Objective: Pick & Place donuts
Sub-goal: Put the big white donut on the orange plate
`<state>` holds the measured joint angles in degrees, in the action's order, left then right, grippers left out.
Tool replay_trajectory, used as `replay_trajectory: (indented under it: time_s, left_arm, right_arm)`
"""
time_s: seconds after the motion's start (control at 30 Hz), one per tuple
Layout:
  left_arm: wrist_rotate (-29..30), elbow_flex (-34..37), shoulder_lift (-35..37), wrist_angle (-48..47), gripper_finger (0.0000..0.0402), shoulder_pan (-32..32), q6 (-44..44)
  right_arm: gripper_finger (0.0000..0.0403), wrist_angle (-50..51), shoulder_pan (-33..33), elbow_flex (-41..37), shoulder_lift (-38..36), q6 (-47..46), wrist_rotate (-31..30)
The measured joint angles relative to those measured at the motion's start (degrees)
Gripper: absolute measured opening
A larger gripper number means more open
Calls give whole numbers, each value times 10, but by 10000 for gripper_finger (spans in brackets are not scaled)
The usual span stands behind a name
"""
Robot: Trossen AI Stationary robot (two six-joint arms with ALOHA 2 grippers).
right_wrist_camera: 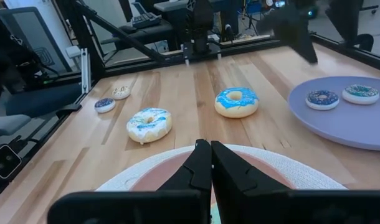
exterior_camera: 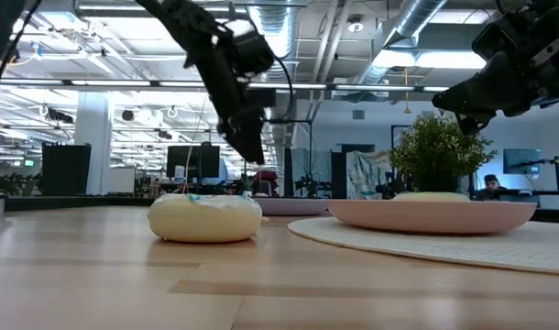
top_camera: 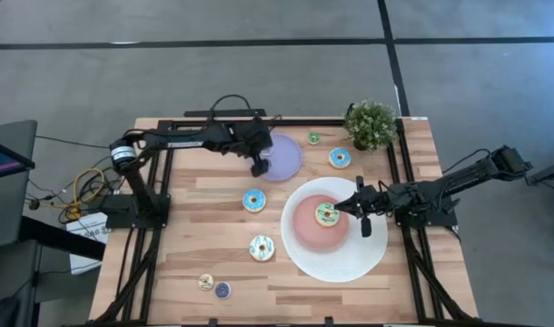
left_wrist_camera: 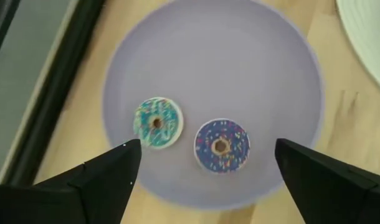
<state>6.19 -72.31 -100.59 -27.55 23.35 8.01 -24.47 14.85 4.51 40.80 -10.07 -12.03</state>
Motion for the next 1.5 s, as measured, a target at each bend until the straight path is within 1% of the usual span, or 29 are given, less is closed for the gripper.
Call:
replay_trajectory:
  time_s: [0.07,0.17,0.23,0.4,0.57,0.63,0.77,0.87,1.03,1.1,1.17,1.27,1.43,1.5]
  left_arm:
    - [2,0,24,-21,356,-4,-18]
    - [0,0,64,-77,348,-16,-55]
    - [-3,14,98,-103,343,-30,-75]
    - [3,115,194,-86,335,-86,-130]
    - [27,241,299,-12,334,-150,-208]
    - [33,282,336,10,334,-173,-225]
    - [37,338,395,16,334,-209,-253]
    - [63,366,428,15,334,-237,-262]
    - [147,396,459,12,334,-267,-273]
    - [156,403,462,14,334,-275,-273]
    - [151,414,462,19,334,-284,-262]
    - [154,444,462,38,334,-303,-260]
    - [227,510,462,78,334,-307,-270]
    - [253,527,462,72,334,-302,-264]
  right_arm:
    - [0,0,0,0,0,0,0]
    - [0,0,0,0,0,0,0]
    - [0,0,0,0,0,0,0]
    - [0,0,0,0,0,0,0]
    - [0,0,0,0,0,0,0]
    - [0,0,0,0,0,0,0]
    - [0,0,0,0,0,0,0]
    - [0,0,0,0,0,0,0]
    - [0,0,0,0,0,0,0]
    - [0,0,0,0,0,0,0]
    - [0,0,0,0,0,0,0]
    - [0,0,0,0,0,0,0]
    - [0,-8,0,0,2,0,-4]
    - [0,-27,0,0,8,0,-24]
